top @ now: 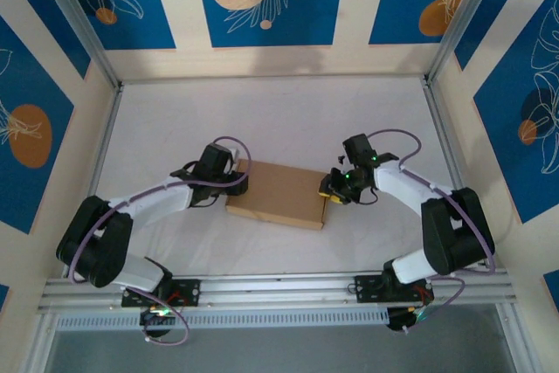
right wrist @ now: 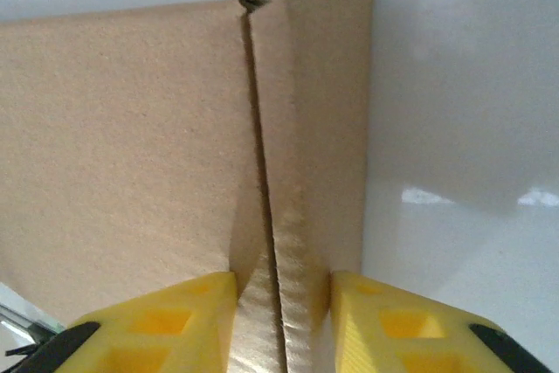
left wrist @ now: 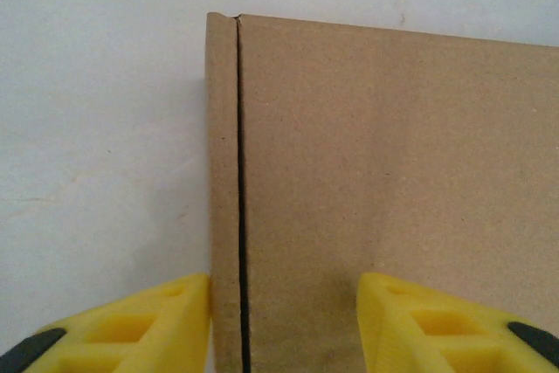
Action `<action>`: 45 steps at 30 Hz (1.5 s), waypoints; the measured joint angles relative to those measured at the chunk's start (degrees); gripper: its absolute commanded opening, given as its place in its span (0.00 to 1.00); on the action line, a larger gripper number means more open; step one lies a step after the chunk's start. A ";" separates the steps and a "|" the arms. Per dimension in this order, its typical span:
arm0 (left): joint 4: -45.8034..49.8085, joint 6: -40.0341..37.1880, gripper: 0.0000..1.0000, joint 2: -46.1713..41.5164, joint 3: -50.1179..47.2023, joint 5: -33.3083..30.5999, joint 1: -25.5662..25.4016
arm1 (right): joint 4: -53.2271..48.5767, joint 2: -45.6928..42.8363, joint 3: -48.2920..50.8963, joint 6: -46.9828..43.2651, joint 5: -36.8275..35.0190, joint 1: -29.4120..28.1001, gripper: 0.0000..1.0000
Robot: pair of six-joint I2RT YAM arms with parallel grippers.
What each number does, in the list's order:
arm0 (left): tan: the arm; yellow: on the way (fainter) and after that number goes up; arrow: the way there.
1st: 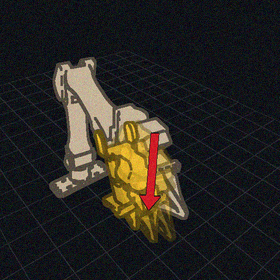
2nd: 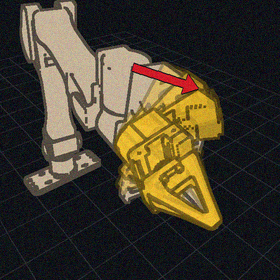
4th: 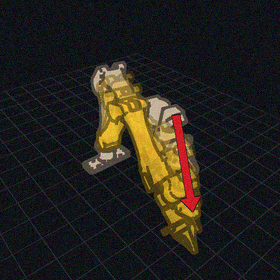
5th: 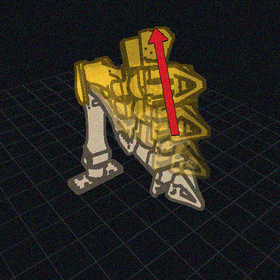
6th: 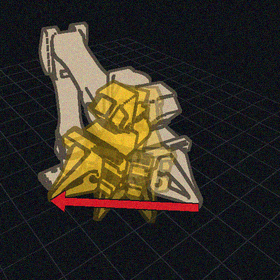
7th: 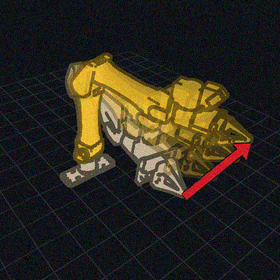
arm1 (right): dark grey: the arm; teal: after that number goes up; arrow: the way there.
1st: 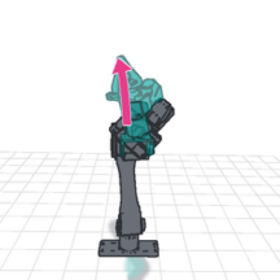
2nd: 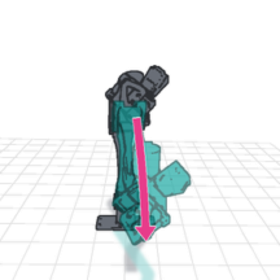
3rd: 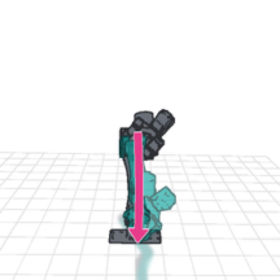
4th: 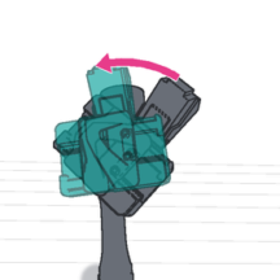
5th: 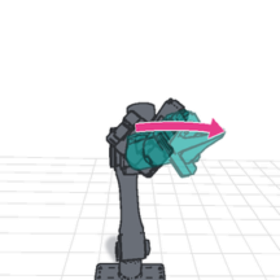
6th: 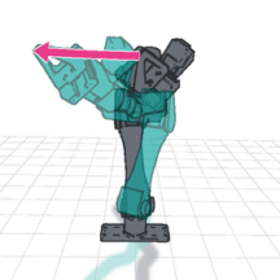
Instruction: Fold the paper box
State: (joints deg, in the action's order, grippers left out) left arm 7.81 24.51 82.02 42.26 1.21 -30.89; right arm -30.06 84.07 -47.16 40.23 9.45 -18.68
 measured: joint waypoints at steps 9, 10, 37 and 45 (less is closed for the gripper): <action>-1.49 3.28 0.41 -6.99 -7.06 3.41 0.42 | -1.20 4.37 -5.18 -4.74 -2.80 -0.11 0.32; -1.53 3.93 0.41 -7.69 -7.72 3.80 0.39 | -1.25 4.90 -5.70 -5.25 -2.99 -0.11 0.32; 1.01 -10.56 1.00 -27.78 2.78 -21.18 0.44 | -1.70 -27.23 -11.72 -13.07 -17.53 -0.33 0.99; -22.25 -29.62 1.00 -18.99 -16.55 -28.30 10.47 | 24.50 -32.76 7.13 -31.06 -19.67 4.28 0.99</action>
State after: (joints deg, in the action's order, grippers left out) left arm -14.44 -5.10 63.02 25.71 -27.09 -20.43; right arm -5.56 51.31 -40.03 9.17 -10.22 -14.39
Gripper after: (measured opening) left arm 0.999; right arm 0.992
